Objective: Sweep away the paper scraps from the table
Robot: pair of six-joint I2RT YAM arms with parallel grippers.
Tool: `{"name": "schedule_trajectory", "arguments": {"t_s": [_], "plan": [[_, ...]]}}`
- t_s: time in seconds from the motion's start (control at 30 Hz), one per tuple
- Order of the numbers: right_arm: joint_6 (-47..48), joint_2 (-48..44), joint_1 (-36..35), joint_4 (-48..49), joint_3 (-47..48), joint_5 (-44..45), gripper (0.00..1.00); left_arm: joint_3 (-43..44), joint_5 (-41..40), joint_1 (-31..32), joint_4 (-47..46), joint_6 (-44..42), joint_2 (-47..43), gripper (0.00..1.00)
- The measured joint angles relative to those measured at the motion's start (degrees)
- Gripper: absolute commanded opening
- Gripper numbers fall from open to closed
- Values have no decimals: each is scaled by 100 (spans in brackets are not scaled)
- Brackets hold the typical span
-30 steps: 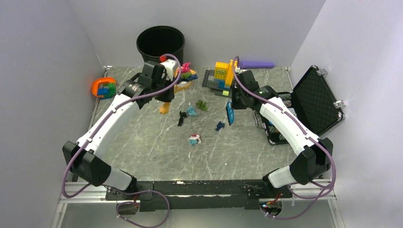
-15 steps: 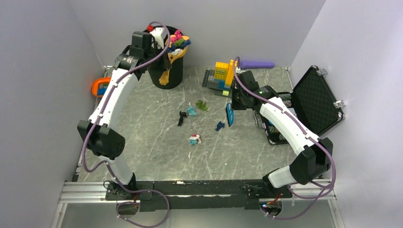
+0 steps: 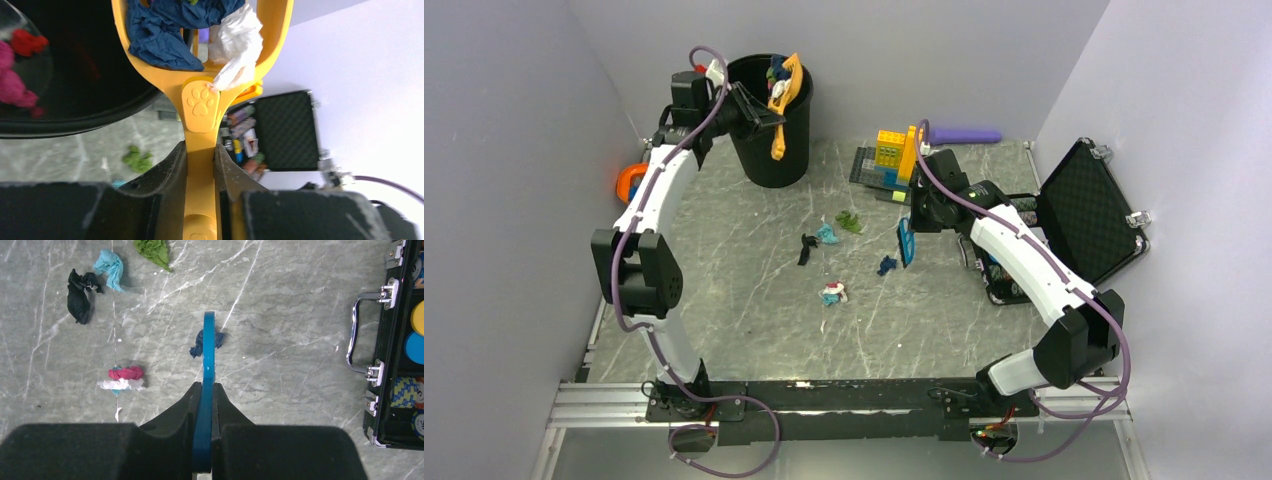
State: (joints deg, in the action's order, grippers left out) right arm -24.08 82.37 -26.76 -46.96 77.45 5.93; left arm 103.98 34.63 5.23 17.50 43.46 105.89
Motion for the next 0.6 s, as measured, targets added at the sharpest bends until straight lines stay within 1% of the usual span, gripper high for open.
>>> {"name": "schedule_trajectory", "arguments": {"t_s": [0.1,0.27,0.43,0.5,0.6], "plan": [[-2,0,0,13,-17,-2,0,-398,385,-116,-704,857,76,0],[-17,0,0,31,-37,-46,0,-1123,820,-175,-2170,2459,90,0],[-35,0,0,50,-44,-76,0,-1432,1045,-214,-3390,3832,90,0],[-61,-26,0,105,-96,-114,0,-1602,1056,-254,-4035,4369,87,0],[-107,-136,0,111,-238,-188,0,-1923,1054,-339,-4739,5049,90,0]]}}
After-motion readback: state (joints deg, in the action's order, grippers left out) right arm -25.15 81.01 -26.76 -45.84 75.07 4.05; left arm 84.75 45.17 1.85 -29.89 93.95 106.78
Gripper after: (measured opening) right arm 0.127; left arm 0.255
